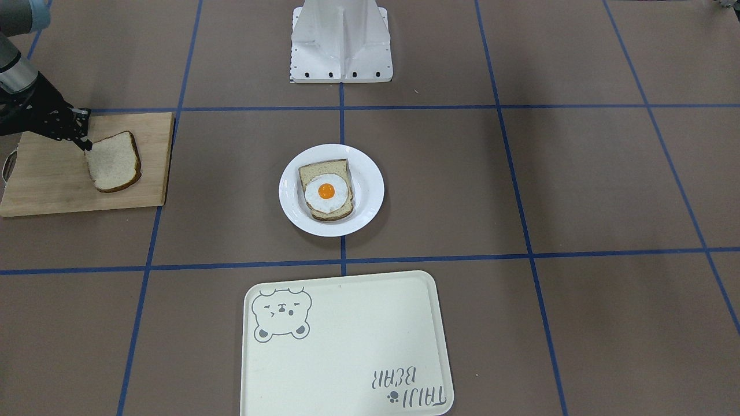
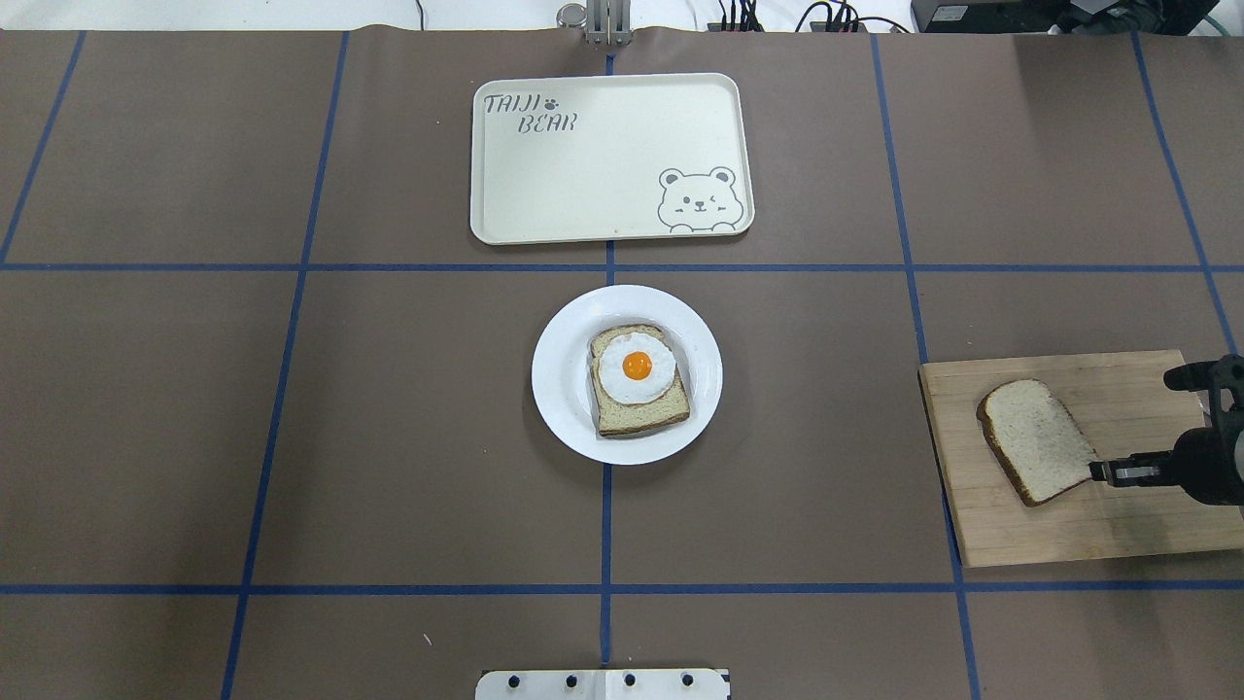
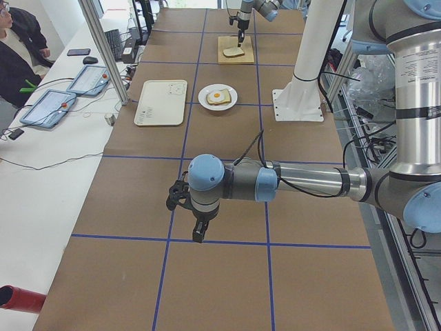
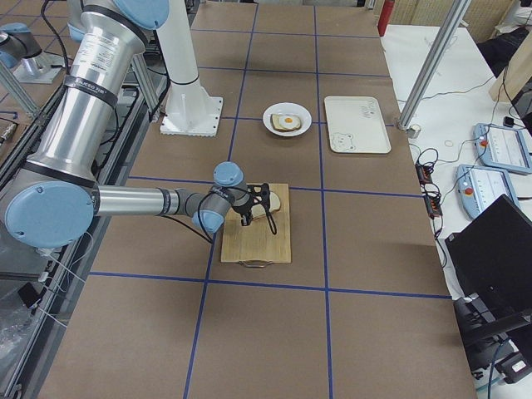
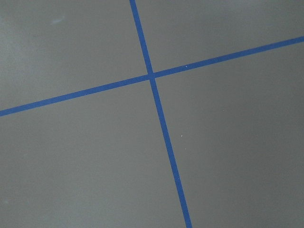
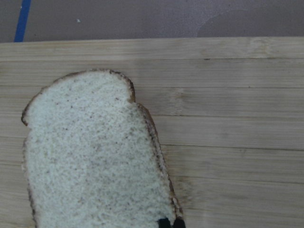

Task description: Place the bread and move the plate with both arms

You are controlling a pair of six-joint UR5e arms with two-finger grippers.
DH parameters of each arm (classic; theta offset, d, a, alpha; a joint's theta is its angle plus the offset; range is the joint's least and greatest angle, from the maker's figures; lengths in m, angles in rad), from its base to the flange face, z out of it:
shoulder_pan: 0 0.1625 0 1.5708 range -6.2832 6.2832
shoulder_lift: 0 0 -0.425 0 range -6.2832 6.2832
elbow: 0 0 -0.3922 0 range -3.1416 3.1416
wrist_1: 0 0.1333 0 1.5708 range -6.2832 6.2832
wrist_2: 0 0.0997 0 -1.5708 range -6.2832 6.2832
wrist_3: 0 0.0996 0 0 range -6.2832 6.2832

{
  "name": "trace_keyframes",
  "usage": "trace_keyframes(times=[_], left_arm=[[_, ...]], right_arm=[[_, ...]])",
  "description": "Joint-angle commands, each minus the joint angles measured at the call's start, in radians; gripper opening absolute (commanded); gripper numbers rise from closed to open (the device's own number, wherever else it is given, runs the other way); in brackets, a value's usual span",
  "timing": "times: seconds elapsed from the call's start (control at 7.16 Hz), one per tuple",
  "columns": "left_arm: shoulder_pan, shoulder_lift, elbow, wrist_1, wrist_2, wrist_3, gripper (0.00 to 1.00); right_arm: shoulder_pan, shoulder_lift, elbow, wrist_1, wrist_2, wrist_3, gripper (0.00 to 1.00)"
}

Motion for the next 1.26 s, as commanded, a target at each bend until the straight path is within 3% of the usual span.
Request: trace_keyframes(times=[0.0, 0.28, 0.84, 1.12], left_arm=[[0.000, 0.000, 0.000, 0.000, 0.000, 0.000, 0.99], [-0.001, -0.001, -0.001, 0.000, 0.000, 0.000, 0.99], [0.000, -0.001, -0.001, 0.000, 0.000, 0.000, 0.99], [-0.002, 0.000, -0.001, 0.000, 0.000, 0.000, 0.99]], right_arm=[[0.058, -0.002, 0.001, 0.063, 0.085, -0.003, 0.00], [0.118, 0.012, 0.003, 0.083, 0.150, -0.003, 0.00], [0.274, 0.091, 0.054, 0.083, 0.363, -0.003, 0.00], [0.302, 0.168, 0.055, 0.083, 0.388, 0.018, 0.00]])
